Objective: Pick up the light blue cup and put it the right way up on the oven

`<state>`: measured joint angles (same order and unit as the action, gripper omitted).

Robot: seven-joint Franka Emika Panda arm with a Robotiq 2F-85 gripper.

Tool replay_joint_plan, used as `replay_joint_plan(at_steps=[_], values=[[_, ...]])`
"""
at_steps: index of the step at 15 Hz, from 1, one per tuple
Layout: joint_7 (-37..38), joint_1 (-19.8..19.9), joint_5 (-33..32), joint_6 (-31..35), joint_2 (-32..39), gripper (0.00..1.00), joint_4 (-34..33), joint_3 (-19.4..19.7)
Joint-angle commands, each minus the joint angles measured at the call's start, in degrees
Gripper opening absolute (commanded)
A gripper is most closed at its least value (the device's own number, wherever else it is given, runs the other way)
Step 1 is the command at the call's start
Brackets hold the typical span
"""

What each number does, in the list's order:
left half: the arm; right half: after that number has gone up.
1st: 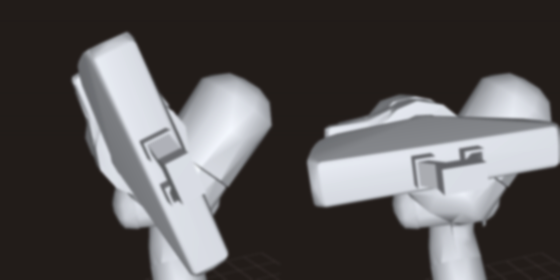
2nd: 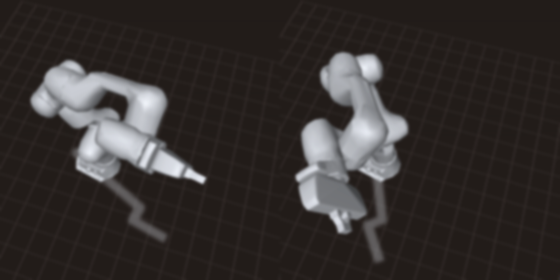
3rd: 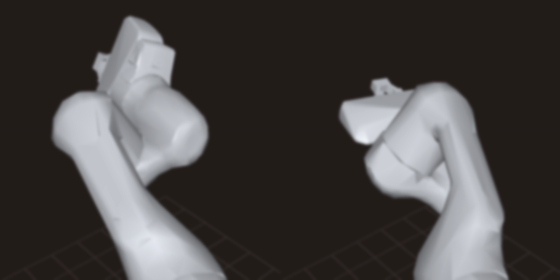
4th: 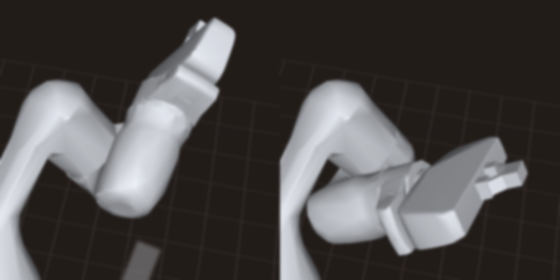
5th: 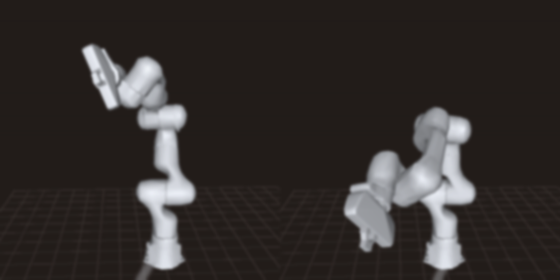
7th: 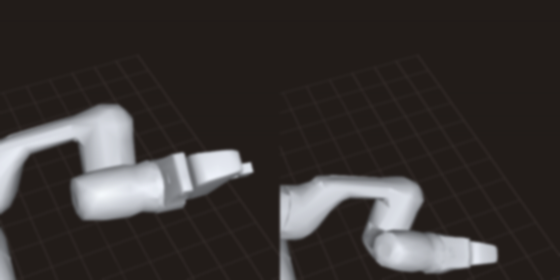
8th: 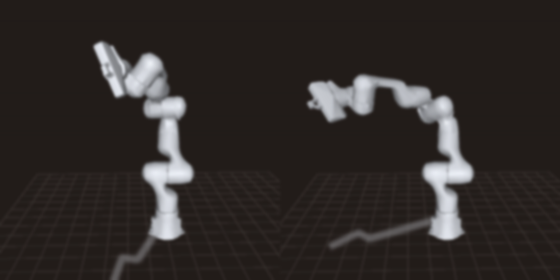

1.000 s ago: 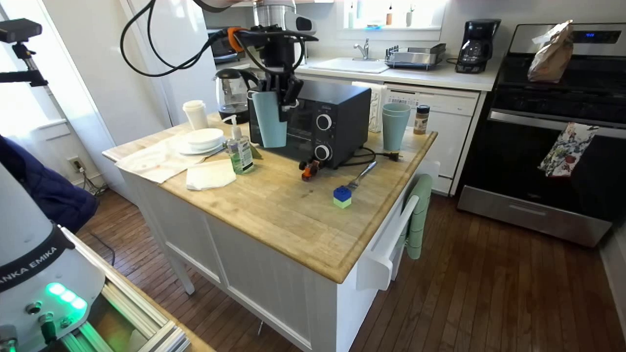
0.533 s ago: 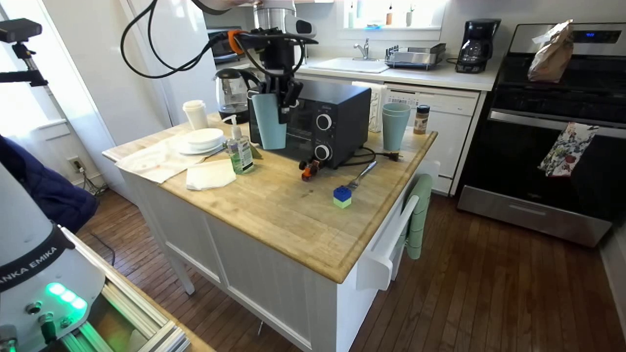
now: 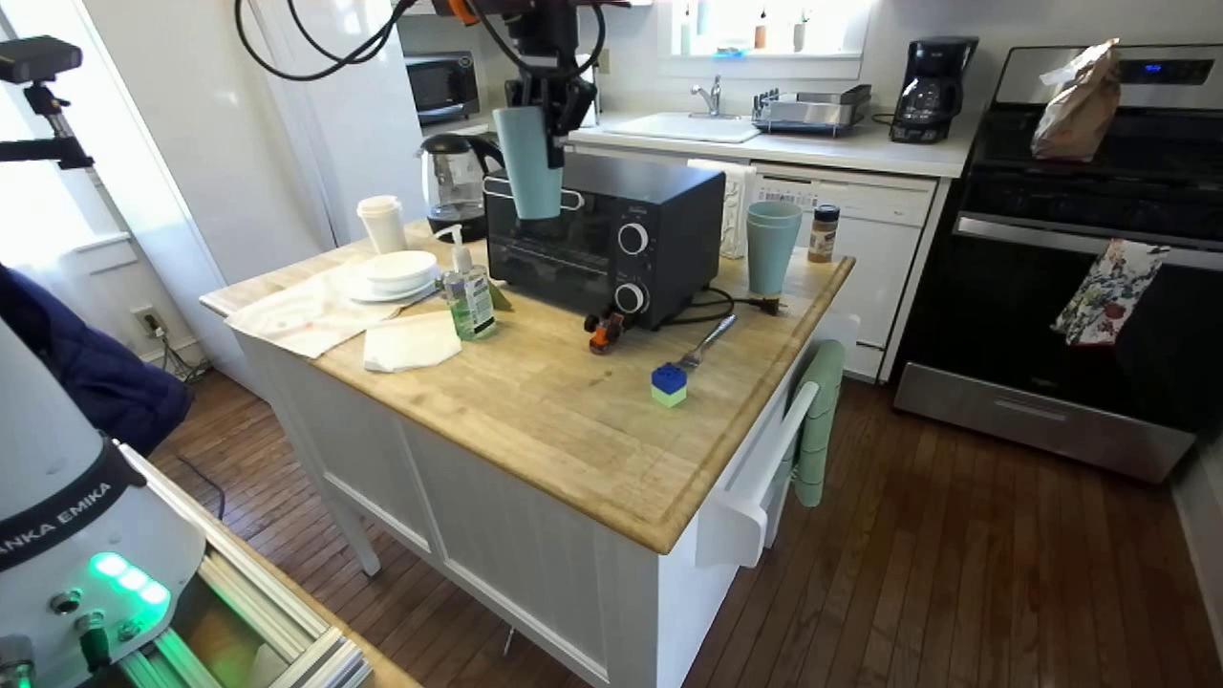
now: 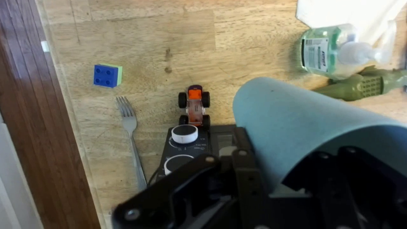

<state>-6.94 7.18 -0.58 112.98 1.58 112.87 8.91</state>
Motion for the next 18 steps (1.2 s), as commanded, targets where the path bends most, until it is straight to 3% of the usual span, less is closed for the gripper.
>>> replay_joint_plan(at_steps=[1, 9, 18], values=[[-1.4, 0.3, 4.7, -2.9, 1.1, 0.02, -5.3, -0.6], [3.3, 0.2, 8.7, 1.5, 7.2, 0.02, -13.4, -1.6], [5.8, 1.0, 8.9, 5.5, 15.2, 0.02, -18.9, -2.0]])
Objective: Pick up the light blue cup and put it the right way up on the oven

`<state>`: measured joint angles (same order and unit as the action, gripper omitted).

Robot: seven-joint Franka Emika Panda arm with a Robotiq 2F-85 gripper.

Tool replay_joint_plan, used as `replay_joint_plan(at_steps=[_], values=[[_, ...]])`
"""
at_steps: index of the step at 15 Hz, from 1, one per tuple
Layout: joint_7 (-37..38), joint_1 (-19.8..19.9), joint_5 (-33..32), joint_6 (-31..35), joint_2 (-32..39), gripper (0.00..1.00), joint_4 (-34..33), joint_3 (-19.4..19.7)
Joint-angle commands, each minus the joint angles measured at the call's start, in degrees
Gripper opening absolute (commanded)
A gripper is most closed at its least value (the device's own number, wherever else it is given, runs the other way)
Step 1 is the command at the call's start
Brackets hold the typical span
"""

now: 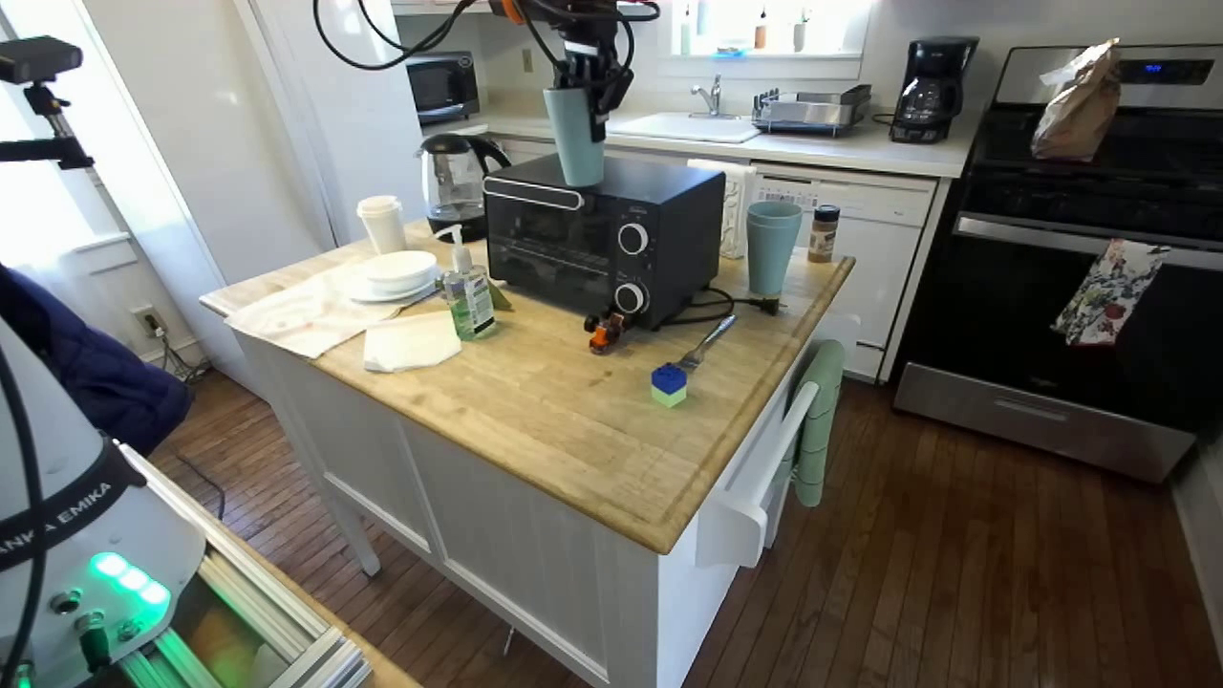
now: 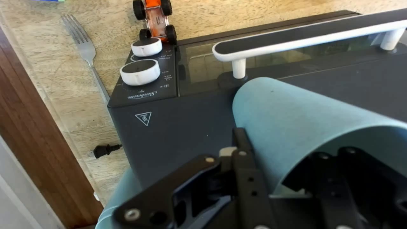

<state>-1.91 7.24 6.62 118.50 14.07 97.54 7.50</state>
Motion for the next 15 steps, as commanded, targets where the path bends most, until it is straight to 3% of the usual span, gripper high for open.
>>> replay_joint_plan(at_steps=[1, 4, 5, 6, 11, 12, 14, 15], values=[[1.1, 1.1, 1.6, 0.0, 3.4, 0.02, -4.1, -0.6], [1.8, 1.2, 1.5, -0.1, 4.6, 0.02, -5.7, -0.6], [2.1, 1.2, 1.3, -0.2, 4.7, 0.24, -6.0, -0.7], [2.2, 1.2, 1.3, -0.1, 4.9, 0.32, -6.3, -0.7], [1.9, 1.4, 1.7, -0.2, 4.9, 0.66, -7.2, -0.8], [1.9, 1.4, 1.7, -0.2, 4.8, 0.61, -7.4, -0.8], [1.8, 1.4, 1.8, -0.2, 4.7, 0.83, -7.6, -0.8], [1.8, 1.4, 1.8, -0.2, 4.6, 0.88, -7.7, -0.9]])
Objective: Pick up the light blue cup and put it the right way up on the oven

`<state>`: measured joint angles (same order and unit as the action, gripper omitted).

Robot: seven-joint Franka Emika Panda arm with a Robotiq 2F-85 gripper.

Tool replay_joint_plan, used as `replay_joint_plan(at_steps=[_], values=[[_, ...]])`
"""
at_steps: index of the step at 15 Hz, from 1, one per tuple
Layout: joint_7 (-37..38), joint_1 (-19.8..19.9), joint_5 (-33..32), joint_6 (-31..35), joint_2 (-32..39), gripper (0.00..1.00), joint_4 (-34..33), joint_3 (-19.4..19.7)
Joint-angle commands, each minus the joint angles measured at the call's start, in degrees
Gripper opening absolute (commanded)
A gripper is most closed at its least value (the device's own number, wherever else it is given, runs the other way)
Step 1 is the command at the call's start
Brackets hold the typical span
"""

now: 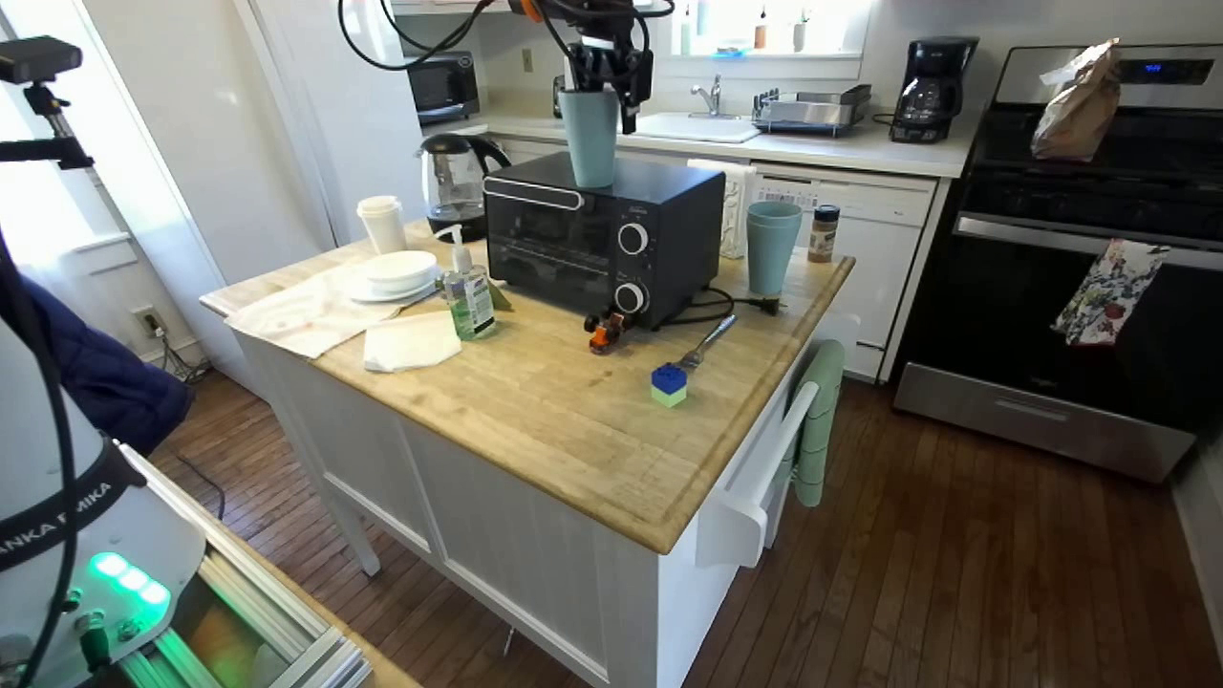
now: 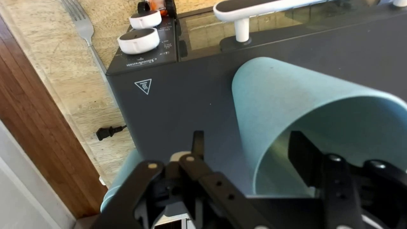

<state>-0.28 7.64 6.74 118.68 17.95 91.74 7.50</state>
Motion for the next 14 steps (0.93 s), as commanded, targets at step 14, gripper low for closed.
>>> replay_joint_plan(at_steps=[14], values=[[-6.5, 1.4, 0.6, -3.2, -4.0, 1.00, -2.5, -1.0]])
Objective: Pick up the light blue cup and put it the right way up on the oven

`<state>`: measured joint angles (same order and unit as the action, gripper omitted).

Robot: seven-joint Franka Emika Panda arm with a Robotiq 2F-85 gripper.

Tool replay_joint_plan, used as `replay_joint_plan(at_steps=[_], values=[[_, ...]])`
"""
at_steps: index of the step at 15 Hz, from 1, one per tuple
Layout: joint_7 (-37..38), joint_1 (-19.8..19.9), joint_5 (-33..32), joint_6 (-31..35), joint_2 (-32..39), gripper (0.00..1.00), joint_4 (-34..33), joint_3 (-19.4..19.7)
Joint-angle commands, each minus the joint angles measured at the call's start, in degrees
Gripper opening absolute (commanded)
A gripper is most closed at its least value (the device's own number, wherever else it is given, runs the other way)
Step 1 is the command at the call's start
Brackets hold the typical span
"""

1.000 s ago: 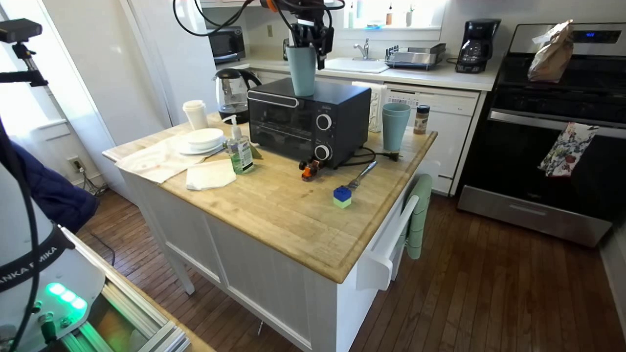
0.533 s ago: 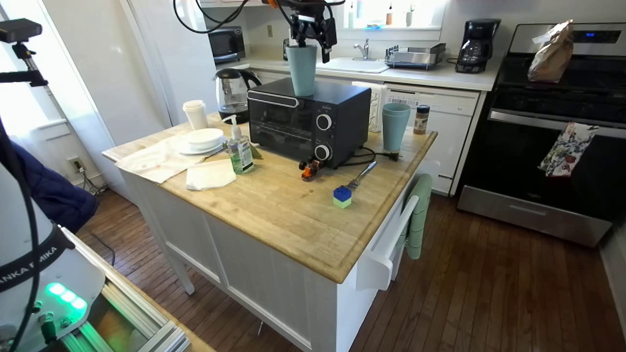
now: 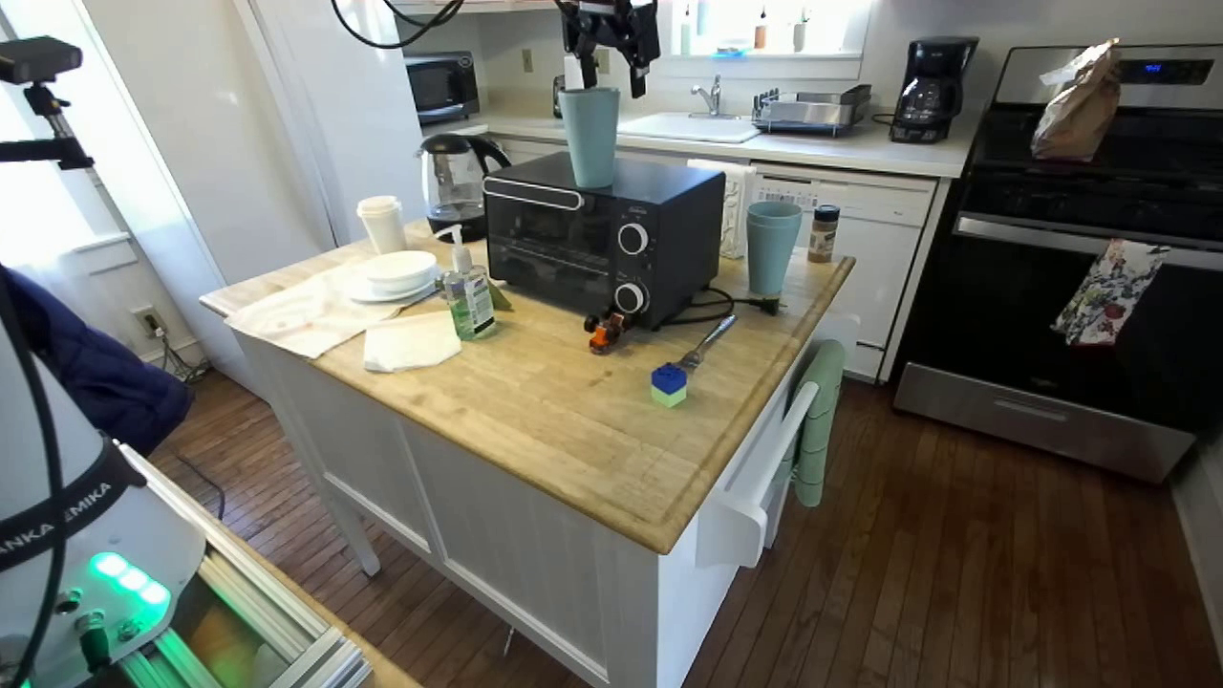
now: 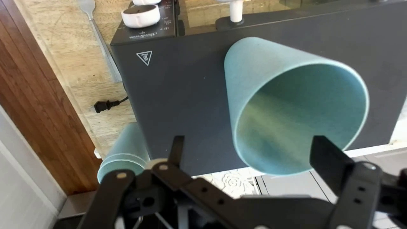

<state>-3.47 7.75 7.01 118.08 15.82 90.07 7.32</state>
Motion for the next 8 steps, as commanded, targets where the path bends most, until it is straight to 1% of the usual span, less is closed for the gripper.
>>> replay_joint_plan(at_steps=[1, 5, 8], values=[[-4.2, 1.2, -0.2, -3.1, -2.6, 1.00, -0.9, -0.7], [-8.5, 1.1, -2.6, -5.3, -7.0, 1.00, 0.6, -0.4], [-11.6, 1.0, -2.7, -7.7, -10.0, 1.00, 1.5, -0.3]])
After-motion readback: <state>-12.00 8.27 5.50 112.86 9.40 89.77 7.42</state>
